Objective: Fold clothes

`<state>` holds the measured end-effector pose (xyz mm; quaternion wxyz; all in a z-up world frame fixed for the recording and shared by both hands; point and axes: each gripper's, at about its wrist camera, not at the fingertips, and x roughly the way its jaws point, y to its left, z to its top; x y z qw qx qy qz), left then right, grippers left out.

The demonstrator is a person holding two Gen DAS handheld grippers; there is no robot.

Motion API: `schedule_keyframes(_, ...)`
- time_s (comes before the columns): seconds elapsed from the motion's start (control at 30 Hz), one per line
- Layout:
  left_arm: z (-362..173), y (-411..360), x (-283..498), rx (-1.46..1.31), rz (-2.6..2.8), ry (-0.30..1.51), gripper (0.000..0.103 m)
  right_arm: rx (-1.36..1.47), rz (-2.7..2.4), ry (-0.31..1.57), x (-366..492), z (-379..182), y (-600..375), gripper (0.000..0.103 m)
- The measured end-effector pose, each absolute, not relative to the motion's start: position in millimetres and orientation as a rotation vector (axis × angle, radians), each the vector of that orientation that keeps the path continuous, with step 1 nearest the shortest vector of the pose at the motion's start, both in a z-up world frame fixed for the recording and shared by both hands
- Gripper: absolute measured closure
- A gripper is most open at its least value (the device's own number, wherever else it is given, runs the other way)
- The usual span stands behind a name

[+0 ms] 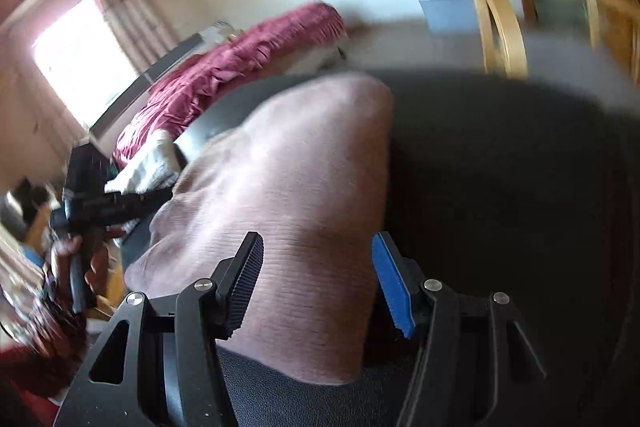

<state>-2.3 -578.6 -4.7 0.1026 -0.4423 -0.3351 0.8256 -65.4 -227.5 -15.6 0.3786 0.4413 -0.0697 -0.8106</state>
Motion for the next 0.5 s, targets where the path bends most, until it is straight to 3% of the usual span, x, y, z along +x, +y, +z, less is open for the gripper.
schedule_keyframes(0.27, -16, -598, -10, -1.289, 2.418, -1.074, 0.075, 1.335, -1.783, -0.639, -113, -61, -206, 0.038)
schedule_keyframes(0.5, -34, -616, -27, -1.257, 2.261, -1.211, 0.074, 1.413, -1.624, -0.745, -133, -77, -216, 0.035)
